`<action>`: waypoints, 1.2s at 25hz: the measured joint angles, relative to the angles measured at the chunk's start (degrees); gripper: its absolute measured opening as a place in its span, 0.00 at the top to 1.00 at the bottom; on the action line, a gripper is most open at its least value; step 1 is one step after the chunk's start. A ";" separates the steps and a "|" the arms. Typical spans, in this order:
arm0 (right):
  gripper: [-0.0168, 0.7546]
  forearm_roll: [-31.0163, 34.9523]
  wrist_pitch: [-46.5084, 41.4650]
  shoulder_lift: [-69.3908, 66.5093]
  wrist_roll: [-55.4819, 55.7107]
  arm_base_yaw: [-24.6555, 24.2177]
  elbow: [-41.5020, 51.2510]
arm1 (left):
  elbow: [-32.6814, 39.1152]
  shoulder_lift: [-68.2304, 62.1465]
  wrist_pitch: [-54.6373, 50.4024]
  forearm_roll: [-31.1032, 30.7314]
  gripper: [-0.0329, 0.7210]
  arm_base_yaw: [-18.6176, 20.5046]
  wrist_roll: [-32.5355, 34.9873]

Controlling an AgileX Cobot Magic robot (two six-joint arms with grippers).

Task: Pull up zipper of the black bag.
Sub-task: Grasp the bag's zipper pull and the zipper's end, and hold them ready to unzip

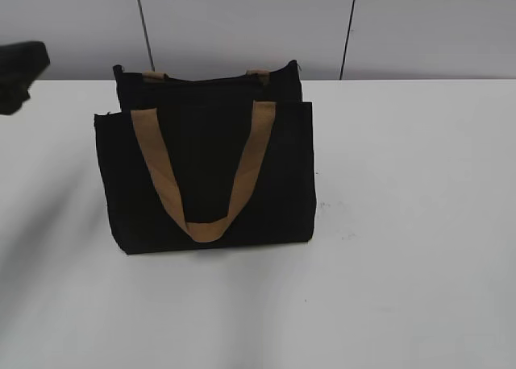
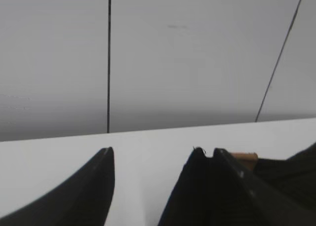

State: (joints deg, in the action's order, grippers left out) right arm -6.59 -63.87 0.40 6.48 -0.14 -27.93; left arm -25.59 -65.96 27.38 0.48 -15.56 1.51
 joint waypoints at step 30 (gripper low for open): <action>0.41 0.00 0.05 0.00 0.00 0.00 0.00 | 15.97 -33.05 39.19 -3.27 0.34 -0.69 8.18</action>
State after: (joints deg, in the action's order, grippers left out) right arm -6.59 -63.82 0.40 6.48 -0.14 -27.93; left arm -9.62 -99.01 66.57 -2.80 -16.25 9.69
